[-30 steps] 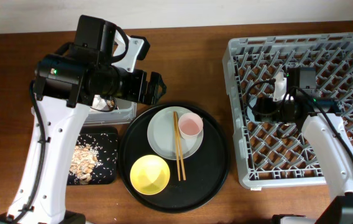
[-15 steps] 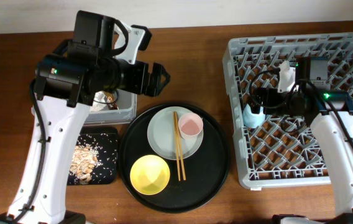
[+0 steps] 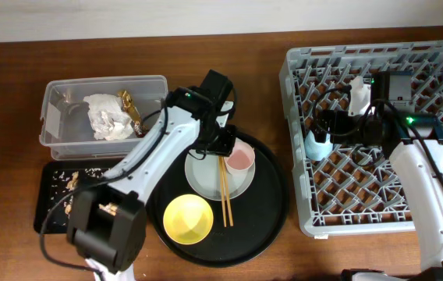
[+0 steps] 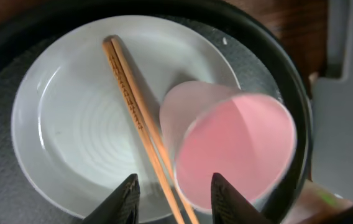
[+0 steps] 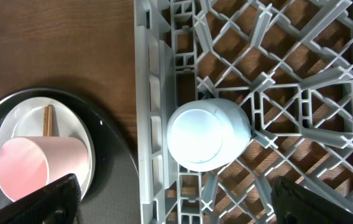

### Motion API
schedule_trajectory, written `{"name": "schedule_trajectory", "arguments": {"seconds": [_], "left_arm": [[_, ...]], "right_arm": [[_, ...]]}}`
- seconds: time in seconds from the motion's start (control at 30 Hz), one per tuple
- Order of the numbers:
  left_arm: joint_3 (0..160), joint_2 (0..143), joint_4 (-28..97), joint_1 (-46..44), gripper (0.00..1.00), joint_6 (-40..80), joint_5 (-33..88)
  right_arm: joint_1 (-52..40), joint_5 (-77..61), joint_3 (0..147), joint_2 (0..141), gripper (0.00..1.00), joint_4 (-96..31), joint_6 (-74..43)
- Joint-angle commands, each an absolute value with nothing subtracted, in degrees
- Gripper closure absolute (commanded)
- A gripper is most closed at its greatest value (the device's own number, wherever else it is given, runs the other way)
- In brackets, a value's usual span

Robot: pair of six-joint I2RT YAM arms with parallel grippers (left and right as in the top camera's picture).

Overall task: Sort waste into correct bins and load items into the dishwasher rack
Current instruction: 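Grasp the pink cup with the left gripper and lift it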

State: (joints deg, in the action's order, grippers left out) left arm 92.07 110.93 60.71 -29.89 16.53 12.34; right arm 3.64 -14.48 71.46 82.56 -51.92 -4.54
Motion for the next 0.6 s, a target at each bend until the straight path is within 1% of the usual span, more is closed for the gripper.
{"name": "schedule_trajectory", "arguments": {"seconds": [0.0,0.03,0.1,0.13,0.17,0.23,0.27,0.3,0.33,0.37,0.43,0.47,0.5,0.53,0.57], "left_arm": [[91.8,115.0,60.1,-30.7,0.70,18.4,11.5],[91.8,116.3,60.0,-31.2,0.74,18.4,11.5],[91.8,117.3,59.7,-31.9,0.76,18.4,11.5],[91.8,117.3,59.5,-32.0,0.81,18.4,11.5],[91.8,117.3,58.7,-31.9,0.90,18.4,11.5],[93.3,117.2,59.4,-31.1,0.92,18.4,11.7],[95.7,117.0,60.8,-30.4,0.98,18.4,12.6],[99.2,116.6,62.7,-29.9,1.00,18.4,12.6],[103.1,116.1,64.6,-29.5,0.99,18.3,12.6],[110.8,115.0,69.7,-28.7,1.00,15.1,13.7],[120.9,113.7,78.3,-25.5,1.00,8.3,23.7],[124.6,113.4,81.5,-23.7,1.00,5.2,29.5],[128.3,113.3,85.8,-20.4,1.00,0.6,38.8],[129.8,113.3,89.0,-16.8,1.00,-4.9,48.3],[129.8,113.3,92.2,-11.9,1.00,-11.0,58.1]], "right_arm": [[3.3,-14.8,72.3,82.1,0.01,-51.9,-4.7],[3.3,-14.8,72.3,82.1,0.01,-51.9,-4.7],[3.3,-14.8,72.3,82.1,0.01,-51.9,-4.7],[3.3,-14.8,72.3,82.1,0.01,-51.9,-4.7],[3.3,-14.8,72.3,82.1,0.01,-51.9,-4.7],[3.3,-14.8,72.3,82.1,0.01,-51.9,-4.7],[3.3,-14.8,72.3,82.1,0.01,-51.9,-4.7],[3.3,-14.8,72.3,82.1,0.01,-51.9,-4.7],[3.3,-14.8,72.3,82.1,0.01,-51.9,-4.7],[3.3,-14.8,72.3,82.1,0.01,-51.9,-4.7],[3.3,-14.8,72.3,82.1,0.01,-51.8,-4.8],[3.3,-15.3,72.3,82.1,0.01,-51.4,-6.6],[3.3,-20.0,72.3,82.1,0.02,-53.3,-11.7],[3.4,-27.1,72.3,82.1,0.01,-54.6,-14.4],[3.4,-45.8,72.3,82.1,0.01,-53.0,-8.9]]}}
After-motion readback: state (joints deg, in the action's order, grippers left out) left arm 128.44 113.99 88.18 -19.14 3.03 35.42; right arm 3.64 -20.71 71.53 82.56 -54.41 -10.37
